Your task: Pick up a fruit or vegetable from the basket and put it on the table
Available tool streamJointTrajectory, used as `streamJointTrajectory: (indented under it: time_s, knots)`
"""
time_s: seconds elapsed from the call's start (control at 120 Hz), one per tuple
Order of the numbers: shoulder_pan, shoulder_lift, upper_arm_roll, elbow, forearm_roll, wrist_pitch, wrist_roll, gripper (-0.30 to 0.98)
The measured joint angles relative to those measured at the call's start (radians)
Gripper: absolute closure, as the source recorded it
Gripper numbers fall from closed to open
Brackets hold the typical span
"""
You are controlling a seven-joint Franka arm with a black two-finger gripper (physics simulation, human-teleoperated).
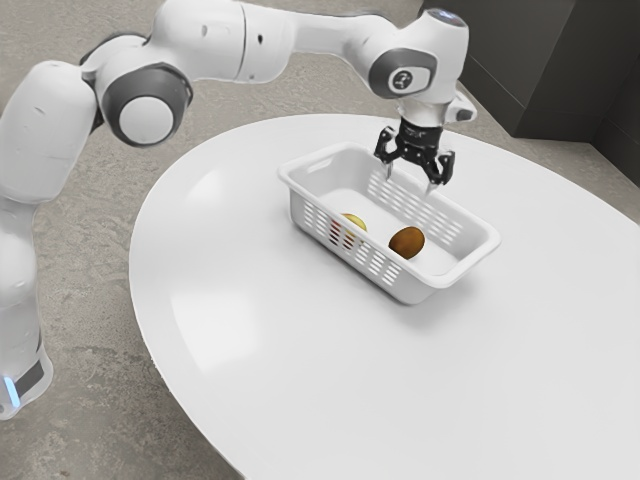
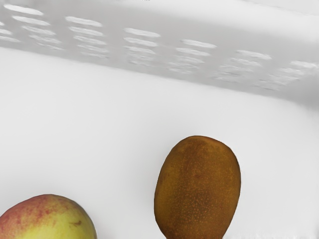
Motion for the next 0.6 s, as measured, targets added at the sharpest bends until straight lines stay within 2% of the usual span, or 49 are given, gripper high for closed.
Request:
streamJointTrajectory:
  time_s: [0.317, 0.6]
  knots:
    - [-0.047, 0.006, -0.002, -0.033, -0.008, 0.049, 0.242, 0.04]
    - [-0.042, 0.01, 0.004, -0.104, -0.056, 0.074, 0.367, 0.04]
